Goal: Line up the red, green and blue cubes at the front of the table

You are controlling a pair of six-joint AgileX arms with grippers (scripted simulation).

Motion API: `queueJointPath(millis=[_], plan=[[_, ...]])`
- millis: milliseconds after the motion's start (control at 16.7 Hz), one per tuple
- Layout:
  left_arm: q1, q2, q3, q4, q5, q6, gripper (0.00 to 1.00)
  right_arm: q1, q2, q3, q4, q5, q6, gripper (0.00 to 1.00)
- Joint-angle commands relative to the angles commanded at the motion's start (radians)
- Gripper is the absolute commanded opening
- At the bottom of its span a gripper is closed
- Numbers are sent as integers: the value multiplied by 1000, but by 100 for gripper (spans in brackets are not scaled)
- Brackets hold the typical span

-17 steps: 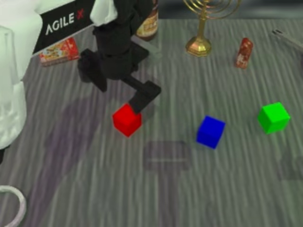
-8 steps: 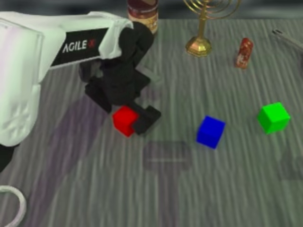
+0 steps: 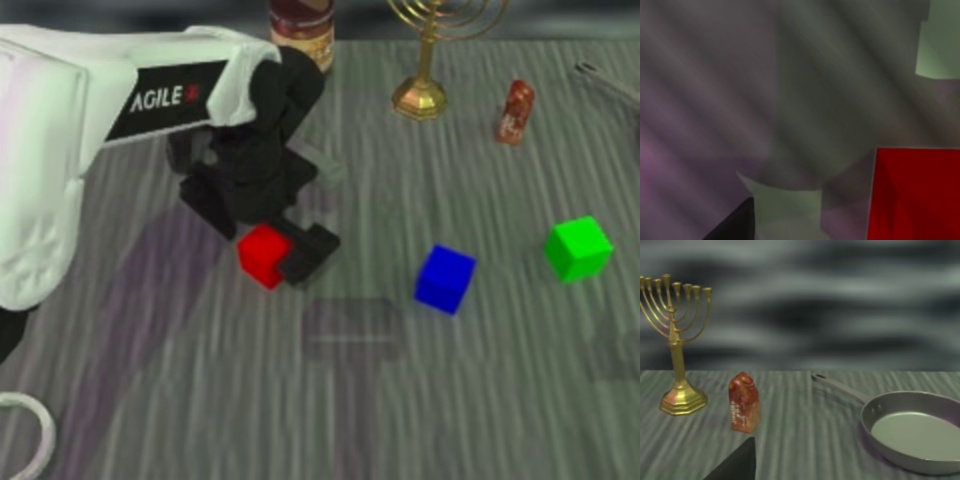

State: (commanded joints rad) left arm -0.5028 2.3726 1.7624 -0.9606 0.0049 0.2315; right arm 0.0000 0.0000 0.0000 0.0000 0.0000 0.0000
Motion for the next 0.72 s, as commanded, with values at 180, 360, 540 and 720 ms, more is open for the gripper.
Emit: queueJointPath(millis=[180,360,540,720], plan=[[0,0,0,0,0,0,55,0,0,0,0,0,0,100],[0,0,0,0,0,0,32,0,0,0,0,0,0,100],[0,0,0,0,0,0,10,0,0,0,0,0,0,100],[0,0,0,0,0,0,0,0,0,0,0,0,0,100]])
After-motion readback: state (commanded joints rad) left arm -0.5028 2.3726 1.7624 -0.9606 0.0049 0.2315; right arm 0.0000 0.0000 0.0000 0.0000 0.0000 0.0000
